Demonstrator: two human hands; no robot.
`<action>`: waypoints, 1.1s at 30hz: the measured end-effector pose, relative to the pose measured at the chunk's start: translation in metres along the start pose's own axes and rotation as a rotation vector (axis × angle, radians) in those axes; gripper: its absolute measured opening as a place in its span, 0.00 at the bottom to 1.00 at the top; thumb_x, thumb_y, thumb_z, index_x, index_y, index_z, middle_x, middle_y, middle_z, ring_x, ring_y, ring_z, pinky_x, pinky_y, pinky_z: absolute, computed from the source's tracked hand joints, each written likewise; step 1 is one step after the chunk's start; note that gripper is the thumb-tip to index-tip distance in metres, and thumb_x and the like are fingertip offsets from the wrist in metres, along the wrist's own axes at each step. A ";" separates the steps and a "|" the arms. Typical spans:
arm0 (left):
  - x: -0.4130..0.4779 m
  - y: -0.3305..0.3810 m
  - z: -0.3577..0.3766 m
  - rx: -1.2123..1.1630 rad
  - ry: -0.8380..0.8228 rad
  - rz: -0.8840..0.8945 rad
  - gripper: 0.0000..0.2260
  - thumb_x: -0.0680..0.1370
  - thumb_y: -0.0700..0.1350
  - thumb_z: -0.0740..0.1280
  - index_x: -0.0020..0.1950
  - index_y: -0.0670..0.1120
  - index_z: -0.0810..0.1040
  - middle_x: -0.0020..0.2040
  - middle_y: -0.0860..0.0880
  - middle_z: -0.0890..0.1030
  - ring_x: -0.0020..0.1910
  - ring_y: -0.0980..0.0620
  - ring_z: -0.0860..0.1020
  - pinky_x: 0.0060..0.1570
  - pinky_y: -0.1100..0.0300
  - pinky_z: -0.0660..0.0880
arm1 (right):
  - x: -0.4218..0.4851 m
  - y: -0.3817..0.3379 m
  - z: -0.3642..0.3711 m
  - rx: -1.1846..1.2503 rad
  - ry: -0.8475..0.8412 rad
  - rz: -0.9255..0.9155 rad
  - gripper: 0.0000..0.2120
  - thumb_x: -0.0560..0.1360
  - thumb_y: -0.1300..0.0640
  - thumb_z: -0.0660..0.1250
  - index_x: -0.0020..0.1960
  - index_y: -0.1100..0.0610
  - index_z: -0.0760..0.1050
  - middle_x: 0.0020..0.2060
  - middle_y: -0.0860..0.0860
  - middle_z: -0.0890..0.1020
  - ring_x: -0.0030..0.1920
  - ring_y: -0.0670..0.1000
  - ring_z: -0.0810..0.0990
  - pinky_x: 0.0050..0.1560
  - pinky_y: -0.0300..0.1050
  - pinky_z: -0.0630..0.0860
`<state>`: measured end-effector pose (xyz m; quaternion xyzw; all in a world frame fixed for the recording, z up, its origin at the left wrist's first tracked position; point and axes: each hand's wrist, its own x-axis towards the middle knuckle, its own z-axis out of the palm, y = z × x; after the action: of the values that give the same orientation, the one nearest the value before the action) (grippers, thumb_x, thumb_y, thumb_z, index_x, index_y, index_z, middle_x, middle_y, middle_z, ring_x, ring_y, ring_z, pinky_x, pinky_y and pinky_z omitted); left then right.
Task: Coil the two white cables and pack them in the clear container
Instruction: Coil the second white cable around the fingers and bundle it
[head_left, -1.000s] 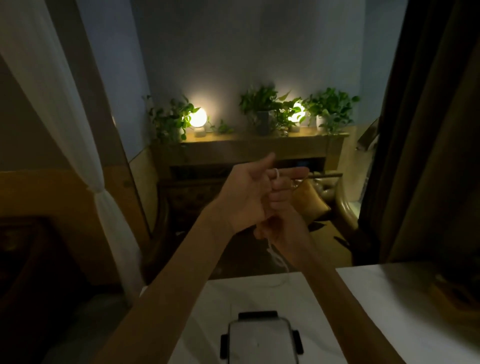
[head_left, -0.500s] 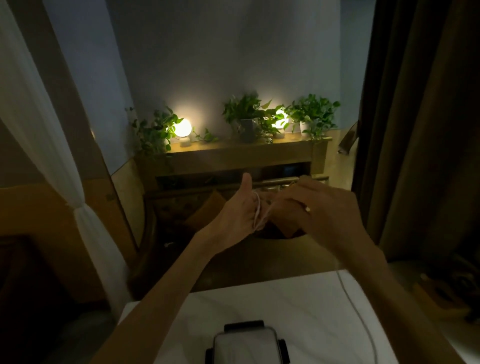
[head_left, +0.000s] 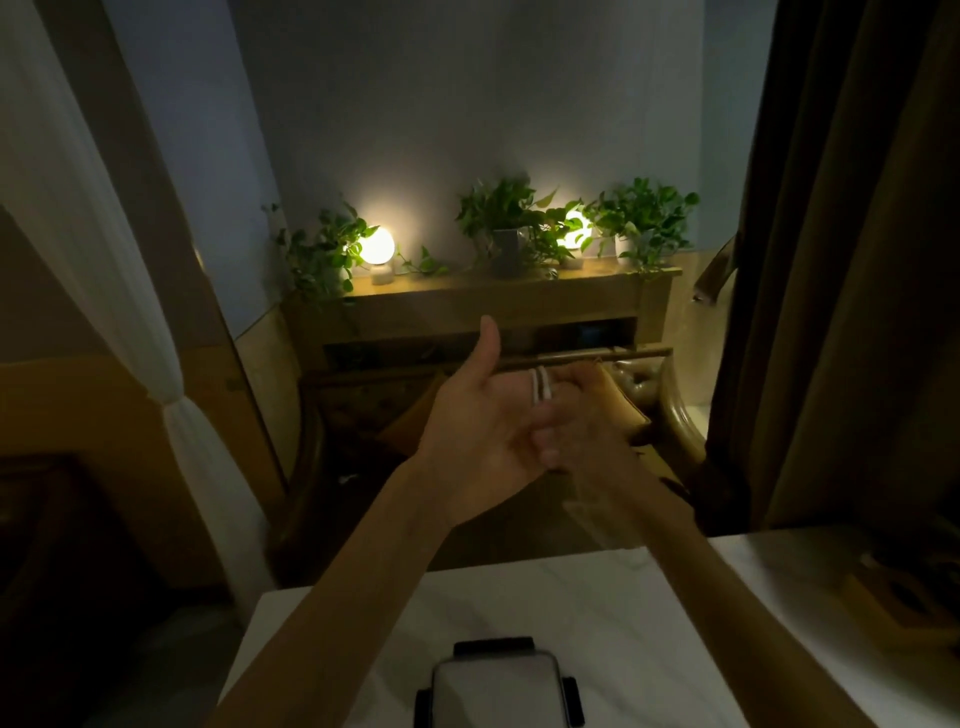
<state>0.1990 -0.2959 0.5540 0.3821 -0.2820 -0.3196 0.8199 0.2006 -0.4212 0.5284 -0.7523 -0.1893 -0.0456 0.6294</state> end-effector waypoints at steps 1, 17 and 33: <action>0.003 0.005 -0.002 -0.042 0.015 0.036 0.36 0.76 0.70 0.46 0.54 0.39 0.74 0.30 0.50 0.68 0.28 0.54 0.66 0.32 0.61 0.63 | -0.003 0.008 0.009 -0.015 0.008 -0.003 0.15 0.80 0.62 0.58 0.36 0.50 0.72 0.25 0.38 0.79 0.29 0.40 0.77 0.31 0.32 0.73; 0.010 -0.003 -0.052 0.590 0.534 -0.027 0.31 0.75 0.68 0.49 0.50 0.47 0.83 0.55 0.41 0.80 0.55 0.46 0.78 0.64 0.50 0.68 | 0.002 -0.018 -0.025 -1.347 0.052 -0.674 0.24 0.63 0.58 0.80 0.54 0.47 0.74 0.45 0.52 0.84 0.42 0.55 0.82 0.40 0.55 0.81; -0.023 -0.046 -0.011 0.187 0.082 -0.195 0.36 0.74 0.70 0.40 0.45 0.42 0.73 0.25 0.51 0.71 0.24 0.56 0.68 0.27 0.63 0.64 | 0.015 0.001 -0.035 -0.412 -0.015 -0.359 0.13 0.74 0.59 0.69 0.40 0.41 0.78 0.33 0.37 0.81 0.38 0.37 0.81 0.38 0.31 0.75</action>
<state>0.1781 -0.2968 0.5056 0.4951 -0.2383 -0.3545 0.7566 0.2209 -0.4512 0.5391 -0.8192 -0.3110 -0.1887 0.4434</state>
